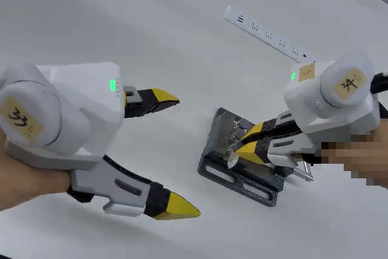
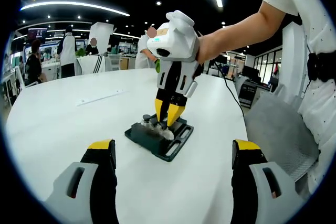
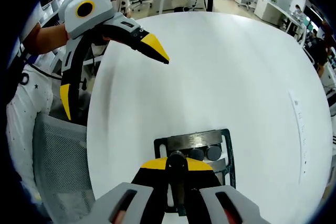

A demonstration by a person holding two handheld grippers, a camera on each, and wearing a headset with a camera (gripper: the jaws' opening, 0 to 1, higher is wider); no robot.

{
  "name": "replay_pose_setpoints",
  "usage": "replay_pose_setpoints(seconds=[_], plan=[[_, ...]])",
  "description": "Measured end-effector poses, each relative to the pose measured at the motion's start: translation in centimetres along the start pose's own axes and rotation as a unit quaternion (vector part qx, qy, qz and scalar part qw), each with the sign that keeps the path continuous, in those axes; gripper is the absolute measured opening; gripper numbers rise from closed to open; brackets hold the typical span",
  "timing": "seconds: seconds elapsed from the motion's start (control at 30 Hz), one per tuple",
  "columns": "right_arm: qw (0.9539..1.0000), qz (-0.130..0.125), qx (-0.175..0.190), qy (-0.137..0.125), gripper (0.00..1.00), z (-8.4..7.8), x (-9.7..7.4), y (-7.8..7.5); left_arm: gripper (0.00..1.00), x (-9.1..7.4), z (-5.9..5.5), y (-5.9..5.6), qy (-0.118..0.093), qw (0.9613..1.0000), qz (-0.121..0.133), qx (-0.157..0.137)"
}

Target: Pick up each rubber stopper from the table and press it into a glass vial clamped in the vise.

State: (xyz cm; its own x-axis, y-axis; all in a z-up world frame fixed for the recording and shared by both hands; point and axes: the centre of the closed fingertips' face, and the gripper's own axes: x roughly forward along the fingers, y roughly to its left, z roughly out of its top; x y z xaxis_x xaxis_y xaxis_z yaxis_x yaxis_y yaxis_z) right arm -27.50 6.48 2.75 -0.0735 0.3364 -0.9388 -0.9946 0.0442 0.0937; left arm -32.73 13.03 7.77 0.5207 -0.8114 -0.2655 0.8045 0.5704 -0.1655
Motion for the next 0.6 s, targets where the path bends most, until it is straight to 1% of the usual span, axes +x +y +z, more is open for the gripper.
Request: replay_pose_setpoints(seconds=[0.07, 0.13, 0.2, 0.27, 0.3, 0.4, 0.53, 0.6], plan=[[1.0, 0.002, 0.007, 0.001, 0.05, -0.04, 0.02, -0.04, 0.91, 0.05, 0.06, 0.1, -0.002, 1.0, 0.0, -0.002], [1.0, 0.001, 0.0, 0.006, 0.04, -0.04, 0.02, 0.09, 0.91, 0.11, 0.15, 0.19, -0.003, 1.0, 0.001, -0.002], [0.9999, 0.002, 0.006, 0.009, 0.04, -0.04, 0.06, -0.02, 0.91, 0.17, 0.21, 0.21, -0.004, 1.0, 0.001, -0.002], [0.9995, 0.008, 0.028, 0.009, 0.04, -0.06, 0.07, -0.14, 0.91, 0.22, 0.25, 0.21, -0.004, 1.0, 0.001, -0.002], [0.9983, 0.014, 0.056, 0.004, 0.04, -0.08, 0.07, 0.23, 0.91, 0.24, 0.28, 0.21, -0.004, 1.0, 0.0, -0.002], [0.9969, 0.02, 0.076, 0.002, 0.04, -0.1, 0.1, 0.04, 0.91, 0.3, 0.25, 0.16, -0.004, 1.0, 0.0, -0.003], [0.9973, 0.019, 0.07, 0.009, 0.04, -0.03, 0.18, 0.2, 0.9, 0.4, 0.26, 0.06, -0.003, 1.0, -0.001, -0.004], [0.9969, 0.022, 0.074, 0.01, 0.03, -0.05, 0.17, 0.06, 0.9, 0.45, 0.28, 0.02, -0.003, 1.0, -0.002, -0.005]])
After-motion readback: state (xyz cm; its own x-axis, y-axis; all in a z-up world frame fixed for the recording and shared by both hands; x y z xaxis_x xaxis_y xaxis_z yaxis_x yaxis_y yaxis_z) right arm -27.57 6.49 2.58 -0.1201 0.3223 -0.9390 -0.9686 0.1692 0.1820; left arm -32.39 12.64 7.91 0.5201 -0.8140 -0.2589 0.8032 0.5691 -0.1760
